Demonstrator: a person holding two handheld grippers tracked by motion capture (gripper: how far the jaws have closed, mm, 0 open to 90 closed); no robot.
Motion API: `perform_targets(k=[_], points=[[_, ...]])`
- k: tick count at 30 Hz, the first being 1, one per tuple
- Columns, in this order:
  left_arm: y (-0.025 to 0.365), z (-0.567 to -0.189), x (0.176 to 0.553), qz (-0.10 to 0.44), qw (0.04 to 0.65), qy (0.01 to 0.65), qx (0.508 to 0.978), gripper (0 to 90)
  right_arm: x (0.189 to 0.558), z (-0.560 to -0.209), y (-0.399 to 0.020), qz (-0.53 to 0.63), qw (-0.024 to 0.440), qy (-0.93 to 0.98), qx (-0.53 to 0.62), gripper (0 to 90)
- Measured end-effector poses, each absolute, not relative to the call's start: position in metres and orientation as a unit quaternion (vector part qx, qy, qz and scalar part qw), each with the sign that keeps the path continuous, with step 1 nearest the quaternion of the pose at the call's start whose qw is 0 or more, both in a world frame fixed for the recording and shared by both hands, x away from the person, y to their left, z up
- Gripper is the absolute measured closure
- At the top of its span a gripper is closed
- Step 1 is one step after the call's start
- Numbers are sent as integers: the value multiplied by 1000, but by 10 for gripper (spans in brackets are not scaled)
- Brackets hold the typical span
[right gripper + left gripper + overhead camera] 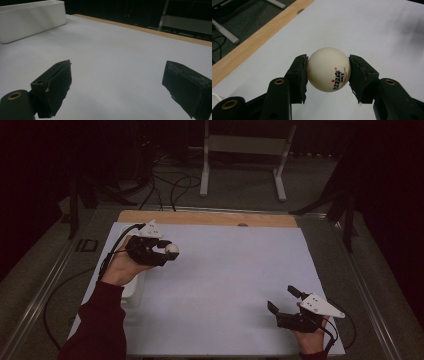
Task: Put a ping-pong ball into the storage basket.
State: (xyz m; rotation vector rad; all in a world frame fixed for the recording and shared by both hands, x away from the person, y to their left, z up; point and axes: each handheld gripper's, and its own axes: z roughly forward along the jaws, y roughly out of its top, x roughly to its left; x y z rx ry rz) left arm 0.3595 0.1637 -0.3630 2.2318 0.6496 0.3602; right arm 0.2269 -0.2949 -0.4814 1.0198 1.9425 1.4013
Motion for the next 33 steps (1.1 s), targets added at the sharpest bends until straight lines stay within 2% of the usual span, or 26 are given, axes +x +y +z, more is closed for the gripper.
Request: perform_targets(k=[33], points=[[196, -366, 353, 152, 389, 281, 864, 518, 227, -482, -294, 518, 265, 721, 377, 85]])
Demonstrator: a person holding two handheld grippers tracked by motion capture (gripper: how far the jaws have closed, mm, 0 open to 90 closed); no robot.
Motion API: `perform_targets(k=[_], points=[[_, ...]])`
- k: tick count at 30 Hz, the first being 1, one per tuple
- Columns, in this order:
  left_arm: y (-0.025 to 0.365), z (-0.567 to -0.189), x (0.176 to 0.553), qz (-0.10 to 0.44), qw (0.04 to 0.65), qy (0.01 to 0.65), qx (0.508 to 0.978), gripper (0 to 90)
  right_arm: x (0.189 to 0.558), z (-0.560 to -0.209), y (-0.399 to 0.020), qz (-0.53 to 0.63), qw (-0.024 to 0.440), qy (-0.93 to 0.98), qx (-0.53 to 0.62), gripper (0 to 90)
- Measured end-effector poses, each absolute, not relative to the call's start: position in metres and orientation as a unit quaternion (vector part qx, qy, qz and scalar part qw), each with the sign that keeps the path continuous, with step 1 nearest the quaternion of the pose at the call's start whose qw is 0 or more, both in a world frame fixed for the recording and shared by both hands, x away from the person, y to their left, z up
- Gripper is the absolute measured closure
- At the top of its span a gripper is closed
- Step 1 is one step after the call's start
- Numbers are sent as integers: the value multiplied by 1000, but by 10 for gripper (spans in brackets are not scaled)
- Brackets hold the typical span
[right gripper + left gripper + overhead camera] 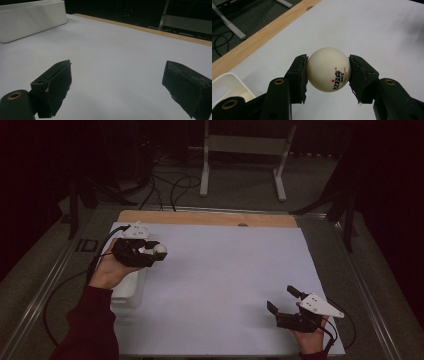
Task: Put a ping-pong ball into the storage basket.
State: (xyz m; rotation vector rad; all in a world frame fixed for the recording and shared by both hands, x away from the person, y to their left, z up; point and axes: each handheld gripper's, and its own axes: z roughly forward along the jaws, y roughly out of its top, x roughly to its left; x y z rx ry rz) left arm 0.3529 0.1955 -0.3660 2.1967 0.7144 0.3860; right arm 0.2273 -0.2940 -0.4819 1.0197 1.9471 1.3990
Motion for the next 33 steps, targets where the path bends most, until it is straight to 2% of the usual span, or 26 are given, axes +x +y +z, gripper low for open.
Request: perform_targets(k=[33], points=[[223, -380, 345, 158, 390, 315, 851, 518, 227, -482, -294, 518, 266, 721, 377, 85]])
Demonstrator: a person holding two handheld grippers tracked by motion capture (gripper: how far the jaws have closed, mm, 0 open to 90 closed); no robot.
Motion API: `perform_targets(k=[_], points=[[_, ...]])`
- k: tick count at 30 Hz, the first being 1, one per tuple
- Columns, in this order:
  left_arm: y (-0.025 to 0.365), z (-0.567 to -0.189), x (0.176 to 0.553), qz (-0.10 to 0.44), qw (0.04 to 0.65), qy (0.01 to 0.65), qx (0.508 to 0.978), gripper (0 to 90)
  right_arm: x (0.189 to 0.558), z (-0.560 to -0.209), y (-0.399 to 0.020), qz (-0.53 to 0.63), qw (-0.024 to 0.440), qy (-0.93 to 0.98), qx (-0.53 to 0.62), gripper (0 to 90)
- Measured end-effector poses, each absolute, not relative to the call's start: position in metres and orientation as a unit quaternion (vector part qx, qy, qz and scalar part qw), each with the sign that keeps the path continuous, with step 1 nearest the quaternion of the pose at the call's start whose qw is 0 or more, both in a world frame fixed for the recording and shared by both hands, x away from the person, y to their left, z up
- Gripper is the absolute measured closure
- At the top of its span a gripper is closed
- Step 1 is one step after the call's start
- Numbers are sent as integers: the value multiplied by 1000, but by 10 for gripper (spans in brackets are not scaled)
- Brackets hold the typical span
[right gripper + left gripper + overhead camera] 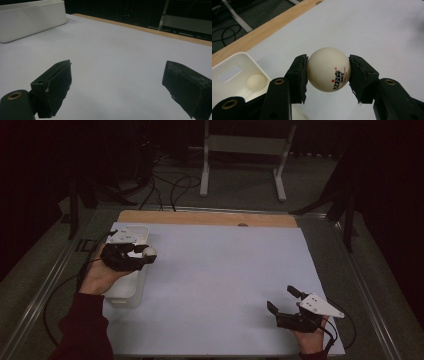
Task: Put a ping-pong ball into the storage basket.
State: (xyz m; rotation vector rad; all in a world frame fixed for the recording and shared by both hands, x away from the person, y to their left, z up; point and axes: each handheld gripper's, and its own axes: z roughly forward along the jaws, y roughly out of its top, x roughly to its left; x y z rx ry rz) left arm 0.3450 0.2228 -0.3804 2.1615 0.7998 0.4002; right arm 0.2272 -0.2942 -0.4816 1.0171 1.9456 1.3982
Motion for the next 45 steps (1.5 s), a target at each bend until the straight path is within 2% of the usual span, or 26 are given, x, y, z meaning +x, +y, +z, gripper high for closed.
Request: perform_targets(k=[20, 45], points=[[235, -390, 340, 165, 391, 333, 842, 517, 228, -482, -294, 516, 266, 721, 378, 85], [277, -392, 330, 186, 395, 381, 815, 515, 228, -483, -293, 515, 265, 722, 378, 85]])
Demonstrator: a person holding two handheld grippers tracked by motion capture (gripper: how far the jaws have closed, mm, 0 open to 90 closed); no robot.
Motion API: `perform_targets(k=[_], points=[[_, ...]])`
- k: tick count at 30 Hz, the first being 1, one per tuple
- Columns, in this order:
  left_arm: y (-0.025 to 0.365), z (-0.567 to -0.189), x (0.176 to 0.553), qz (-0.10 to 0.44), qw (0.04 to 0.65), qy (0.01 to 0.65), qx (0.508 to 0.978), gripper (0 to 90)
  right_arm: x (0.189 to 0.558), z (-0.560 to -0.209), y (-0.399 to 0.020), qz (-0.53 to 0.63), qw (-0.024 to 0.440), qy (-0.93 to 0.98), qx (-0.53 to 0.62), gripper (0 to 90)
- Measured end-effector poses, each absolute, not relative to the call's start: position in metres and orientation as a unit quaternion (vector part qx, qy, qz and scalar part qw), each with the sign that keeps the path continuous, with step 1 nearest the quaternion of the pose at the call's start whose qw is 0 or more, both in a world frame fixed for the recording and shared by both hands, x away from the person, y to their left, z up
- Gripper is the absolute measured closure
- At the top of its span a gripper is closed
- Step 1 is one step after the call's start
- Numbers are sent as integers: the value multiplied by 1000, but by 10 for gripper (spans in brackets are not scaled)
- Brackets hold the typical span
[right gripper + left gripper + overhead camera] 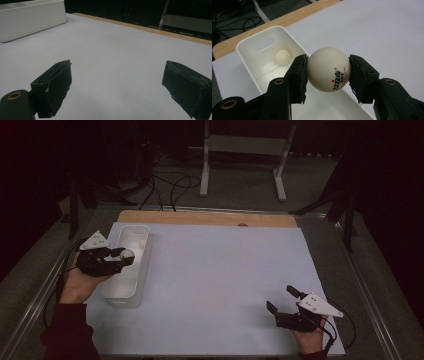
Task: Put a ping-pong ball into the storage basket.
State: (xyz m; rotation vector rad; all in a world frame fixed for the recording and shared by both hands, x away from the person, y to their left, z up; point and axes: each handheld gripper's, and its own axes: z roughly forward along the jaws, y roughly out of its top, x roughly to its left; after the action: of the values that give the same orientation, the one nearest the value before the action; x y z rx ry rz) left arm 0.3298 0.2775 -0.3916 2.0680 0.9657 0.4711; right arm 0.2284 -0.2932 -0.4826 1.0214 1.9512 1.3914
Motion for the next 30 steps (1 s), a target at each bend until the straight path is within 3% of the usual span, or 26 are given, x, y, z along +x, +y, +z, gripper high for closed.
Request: perform_targets(k=[24, 25, 28, 30], points=[[287, -395, 326, 195, 389, 403, 805, 502, 228, -482, -293, 516, 266, 721, 378, 85], [287, -395, 326, 201, 389, 411, 800, 459, 228, -482, -293, 516, 266, 722, 378, 85], [287, -396, 330, 201, 377, 437, 791, 104, 229, -482, -293, 516, 267, 722, 377, 85], [286, -397, 330, 195, 376, 435, 794, 39, 229, -482, -293, 516, 266, 721, 378, 85]])
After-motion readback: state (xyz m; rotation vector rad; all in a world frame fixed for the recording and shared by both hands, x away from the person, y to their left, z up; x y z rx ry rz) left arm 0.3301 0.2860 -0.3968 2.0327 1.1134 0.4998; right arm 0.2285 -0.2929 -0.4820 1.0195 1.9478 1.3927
